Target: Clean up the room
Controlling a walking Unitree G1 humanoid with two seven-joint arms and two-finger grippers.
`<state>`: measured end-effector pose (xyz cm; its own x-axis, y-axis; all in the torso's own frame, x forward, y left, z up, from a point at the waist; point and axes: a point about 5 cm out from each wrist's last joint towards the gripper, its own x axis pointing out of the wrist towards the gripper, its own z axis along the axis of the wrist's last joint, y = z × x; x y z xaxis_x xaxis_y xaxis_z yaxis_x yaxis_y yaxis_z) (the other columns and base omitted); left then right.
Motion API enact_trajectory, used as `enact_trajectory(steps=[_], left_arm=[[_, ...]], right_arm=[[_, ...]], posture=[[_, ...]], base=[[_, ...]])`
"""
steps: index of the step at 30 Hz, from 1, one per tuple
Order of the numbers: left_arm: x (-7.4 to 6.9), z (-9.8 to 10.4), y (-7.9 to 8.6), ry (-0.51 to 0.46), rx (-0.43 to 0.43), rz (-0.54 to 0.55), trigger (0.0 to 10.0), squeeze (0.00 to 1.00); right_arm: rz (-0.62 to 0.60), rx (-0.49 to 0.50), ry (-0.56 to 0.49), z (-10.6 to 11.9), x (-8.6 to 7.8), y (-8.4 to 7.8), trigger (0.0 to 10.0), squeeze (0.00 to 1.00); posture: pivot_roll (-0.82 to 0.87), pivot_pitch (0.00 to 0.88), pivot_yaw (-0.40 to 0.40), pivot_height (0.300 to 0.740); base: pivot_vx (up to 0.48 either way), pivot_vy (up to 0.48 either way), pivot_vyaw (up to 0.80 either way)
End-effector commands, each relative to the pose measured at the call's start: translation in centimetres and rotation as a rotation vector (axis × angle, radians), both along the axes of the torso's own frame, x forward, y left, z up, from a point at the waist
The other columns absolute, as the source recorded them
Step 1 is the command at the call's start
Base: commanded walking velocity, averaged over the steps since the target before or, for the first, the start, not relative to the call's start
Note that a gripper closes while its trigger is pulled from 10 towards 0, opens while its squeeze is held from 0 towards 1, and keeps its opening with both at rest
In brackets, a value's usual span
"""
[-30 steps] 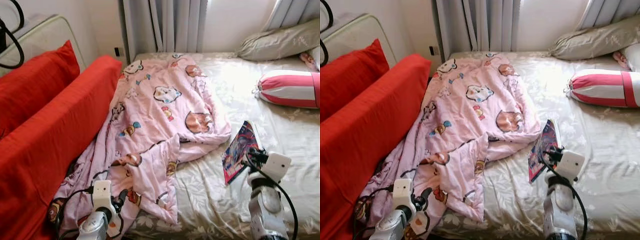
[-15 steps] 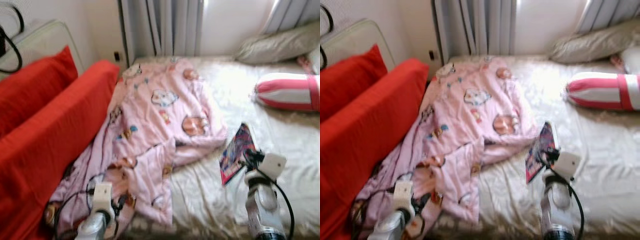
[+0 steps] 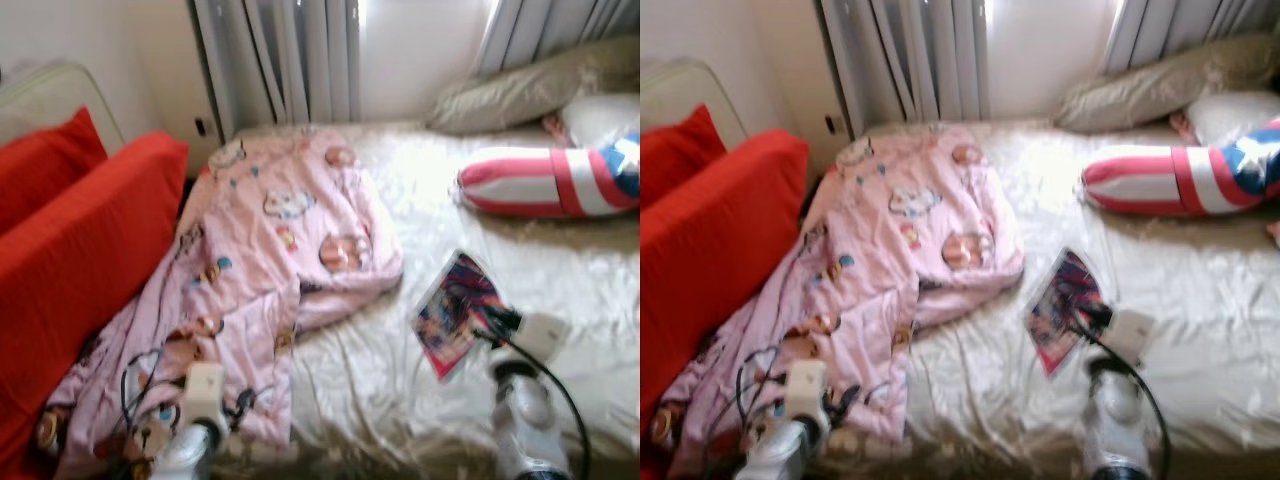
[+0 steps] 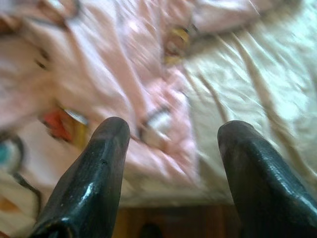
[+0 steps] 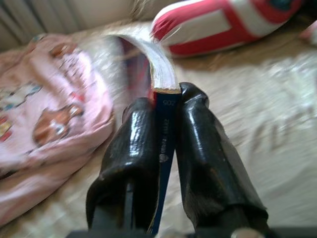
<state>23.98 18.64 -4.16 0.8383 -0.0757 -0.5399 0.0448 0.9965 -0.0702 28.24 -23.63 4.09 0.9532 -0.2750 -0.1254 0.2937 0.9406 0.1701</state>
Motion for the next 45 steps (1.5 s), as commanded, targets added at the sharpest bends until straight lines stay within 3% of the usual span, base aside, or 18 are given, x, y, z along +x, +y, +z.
enact_trajectory(steps=[1,33,45], left_arm=[[-0.32,-0.06,1.13,0.008,0.031,0.019,10.0,0.00],[-0.95,-0.33,1.60,0.010,0.036,0.036,10.0,0.00],[-0.85,-0.25,1.81,0.009,0.044,0.047,10.0,0.00]], right_arm=[[0.032,0.016,-0.050,0.85,0.83,0.97,10.0,0.00],[0.092,-0.012,-0.021,0.09,0.33,1.40,10.0,0.00],[0.086,-0.019,-0.017,0.00,0.18,1.44,10.0,0.00]], posture=[[0.01,0.000,0.021,0.740],[0.00,0.000,0.018,0.740],[0.00,0.000,0.012,0.740]], base=[[0.000,-0.382,0.00],[0.000,-0.378,0.00],[0.000,-0.268,0.30]])
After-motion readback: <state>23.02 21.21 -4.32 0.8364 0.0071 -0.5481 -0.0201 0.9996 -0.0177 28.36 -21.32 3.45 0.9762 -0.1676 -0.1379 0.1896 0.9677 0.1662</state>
